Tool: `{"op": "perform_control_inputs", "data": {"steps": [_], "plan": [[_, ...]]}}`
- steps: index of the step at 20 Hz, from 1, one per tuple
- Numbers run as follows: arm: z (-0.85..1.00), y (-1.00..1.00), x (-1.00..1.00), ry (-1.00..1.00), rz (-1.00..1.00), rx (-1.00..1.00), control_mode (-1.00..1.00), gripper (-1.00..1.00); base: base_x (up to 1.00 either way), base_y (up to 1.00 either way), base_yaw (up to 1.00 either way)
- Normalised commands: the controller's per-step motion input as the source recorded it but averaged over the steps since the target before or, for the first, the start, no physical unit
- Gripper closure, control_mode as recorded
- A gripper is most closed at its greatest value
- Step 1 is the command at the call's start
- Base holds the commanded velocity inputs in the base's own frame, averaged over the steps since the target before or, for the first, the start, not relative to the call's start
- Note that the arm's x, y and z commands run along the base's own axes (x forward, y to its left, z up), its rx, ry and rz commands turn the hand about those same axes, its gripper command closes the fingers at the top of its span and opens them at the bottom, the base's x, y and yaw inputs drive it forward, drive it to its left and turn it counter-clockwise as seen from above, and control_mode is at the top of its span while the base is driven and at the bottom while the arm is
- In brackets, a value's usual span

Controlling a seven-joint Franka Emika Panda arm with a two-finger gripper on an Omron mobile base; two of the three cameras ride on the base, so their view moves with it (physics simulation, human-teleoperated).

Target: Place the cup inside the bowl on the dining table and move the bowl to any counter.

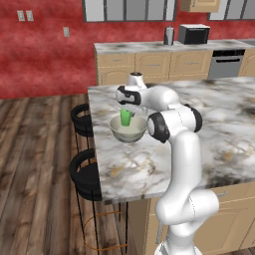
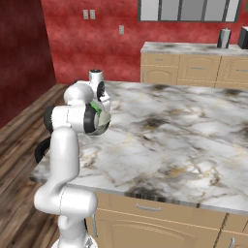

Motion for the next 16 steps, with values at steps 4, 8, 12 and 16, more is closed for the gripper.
{"op": "perform_control_inputs", "data": {"steps": [4, 8, 12, 16], "plan": [[-0.06, 0.00, 0.37, 0.00, 0.00, 0.00, -1.00, 1.00, 0.00, 0.00, 0.00], [-0.07, 0.00, 0.23, 0.00, 0.00, 0.00, -1.00, 1.00, 0.00, 0.00, 0.00], [-0.01, 0.00, 0.00, 0.00, 0.00, 0.00, -1.00, 1.00, 0.00, 0.00, 0.00], [0.00, 0.01, -0.19, 0.00, 0.00, 0.00, -1.00, 1.00, 0.00, 0.00, 0.00]]}}
